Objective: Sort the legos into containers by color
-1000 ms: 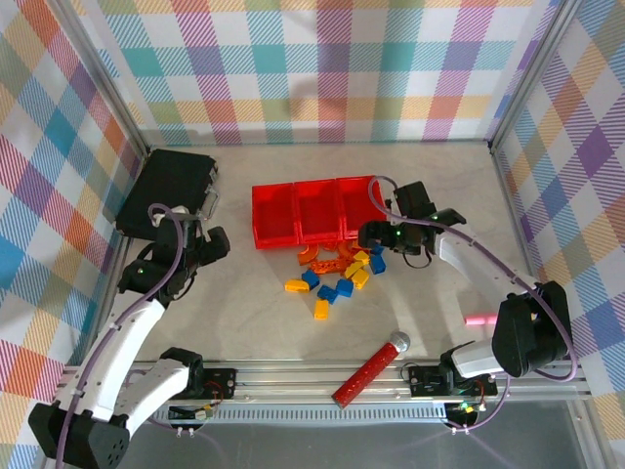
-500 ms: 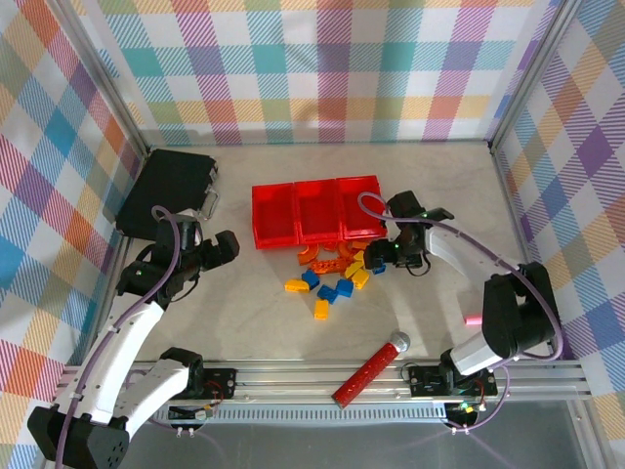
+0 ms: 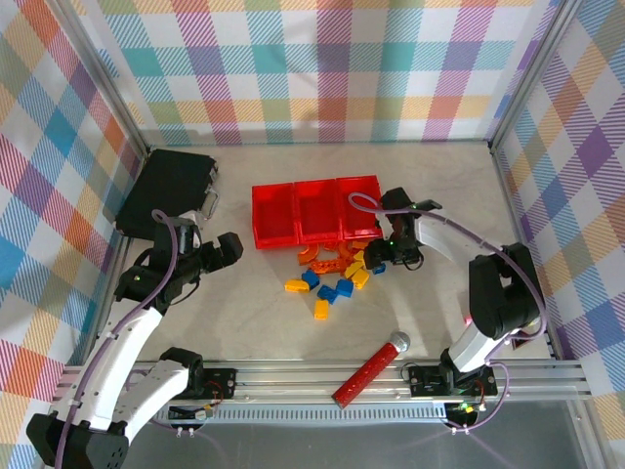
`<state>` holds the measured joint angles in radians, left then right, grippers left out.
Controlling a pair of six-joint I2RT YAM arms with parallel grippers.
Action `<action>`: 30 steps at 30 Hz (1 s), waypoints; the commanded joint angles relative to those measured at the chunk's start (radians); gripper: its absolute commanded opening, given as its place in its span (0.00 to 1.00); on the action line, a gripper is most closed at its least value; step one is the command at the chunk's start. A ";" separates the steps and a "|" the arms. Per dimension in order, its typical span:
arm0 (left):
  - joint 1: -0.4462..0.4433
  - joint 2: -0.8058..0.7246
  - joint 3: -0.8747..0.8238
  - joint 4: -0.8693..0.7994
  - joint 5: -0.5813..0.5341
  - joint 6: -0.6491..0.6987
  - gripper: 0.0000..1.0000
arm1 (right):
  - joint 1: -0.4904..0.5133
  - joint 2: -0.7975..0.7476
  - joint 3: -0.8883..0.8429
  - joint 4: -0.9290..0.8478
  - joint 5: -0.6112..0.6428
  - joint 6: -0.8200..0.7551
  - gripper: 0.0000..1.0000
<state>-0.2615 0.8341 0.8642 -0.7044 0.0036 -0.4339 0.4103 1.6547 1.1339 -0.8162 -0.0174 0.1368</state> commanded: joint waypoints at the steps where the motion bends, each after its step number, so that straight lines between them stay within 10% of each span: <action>1: -0.010 -0.004 -0.013 0.014 0.018 -0.002 1.00 | 0.021 0.022 0.048 -0.050 0.037 -0.026 0.76; 30: -0.012 -0.039 -0.022 0.011 0.035 -0.028 1.00 | 0.030 0.147 0.073 -0.009 0.052 -0.039 0.58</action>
<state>-0.2626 0.8101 0.8417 -0.7044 0.0193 -0.4458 0.4328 1.7931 1.1805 -0.8238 0.0380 0.1059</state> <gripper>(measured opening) 0.997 0.582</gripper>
